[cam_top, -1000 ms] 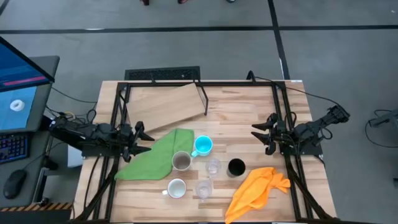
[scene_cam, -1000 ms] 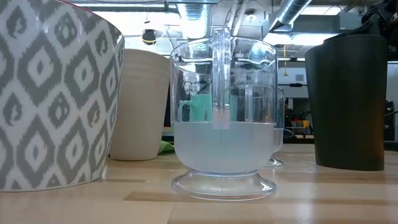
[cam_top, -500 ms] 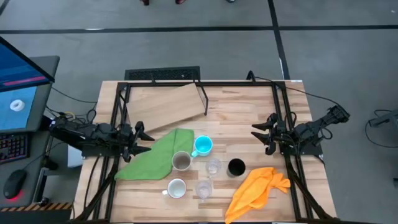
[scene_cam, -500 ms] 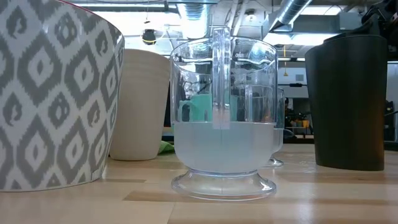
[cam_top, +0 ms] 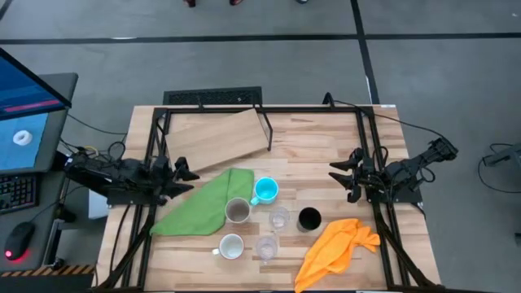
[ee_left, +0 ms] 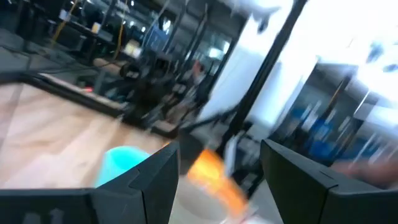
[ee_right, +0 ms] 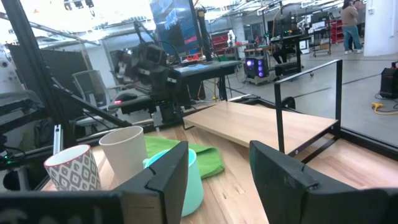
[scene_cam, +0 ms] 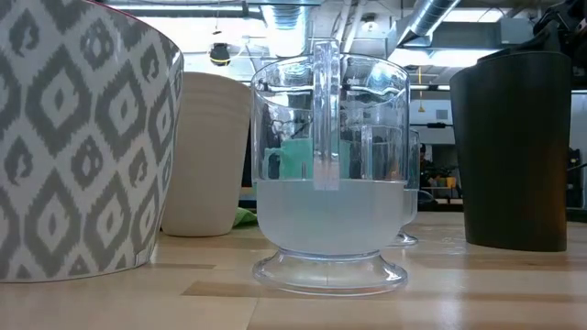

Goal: Stack small to large cups/mugs on shelf
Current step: Put the gray cup on the shelf

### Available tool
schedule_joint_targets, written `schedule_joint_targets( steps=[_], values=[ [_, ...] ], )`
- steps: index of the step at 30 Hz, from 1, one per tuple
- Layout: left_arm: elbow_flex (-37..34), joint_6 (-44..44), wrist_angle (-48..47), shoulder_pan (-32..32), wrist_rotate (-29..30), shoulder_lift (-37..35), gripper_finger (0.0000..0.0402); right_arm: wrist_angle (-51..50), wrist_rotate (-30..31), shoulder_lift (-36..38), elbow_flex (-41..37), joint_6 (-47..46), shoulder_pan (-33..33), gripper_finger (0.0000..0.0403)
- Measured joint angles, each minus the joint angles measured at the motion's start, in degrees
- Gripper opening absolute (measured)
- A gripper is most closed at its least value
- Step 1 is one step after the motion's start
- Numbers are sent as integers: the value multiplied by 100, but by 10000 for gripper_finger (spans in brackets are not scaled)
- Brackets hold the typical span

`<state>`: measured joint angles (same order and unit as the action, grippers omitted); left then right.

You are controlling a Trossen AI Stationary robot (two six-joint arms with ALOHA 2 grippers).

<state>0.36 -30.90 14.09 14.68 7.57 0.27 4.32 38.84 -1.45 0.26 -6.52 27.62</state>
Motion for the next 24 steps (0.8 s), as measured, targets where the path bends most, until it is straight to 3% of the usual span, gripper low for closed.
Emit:
schedule_joint_targets(
  steps=[3, 7, 14, 16, 20, 24],
  values=[
    [0, -960, 185, 2, 127, -1, 215, 93, -1, 0, 2, -113, -1, 194],
    [0, -1412, 317, 2, 581, -2, 215, 547, 1, 0, 0, -1335, -2, 194],
    [0, -2694, 342, -1, 2494, -2, 215, 1664, 21, 2, 1, -3024, -2, 194],
    [36, -3160, 376, 0, 2500, -2, 215, 1765, 120, 0, 2, -3395, -8, 194],
    [433, -3235, 509, 39, 1732, 239, 215, 1869, 349, 2, 2, -3983, -91, 194],
    [1334, -2728, 566, 70, 1681, 901, 215, 1839, 257, 0, 63, -4002, -185, 194]
  ],
)
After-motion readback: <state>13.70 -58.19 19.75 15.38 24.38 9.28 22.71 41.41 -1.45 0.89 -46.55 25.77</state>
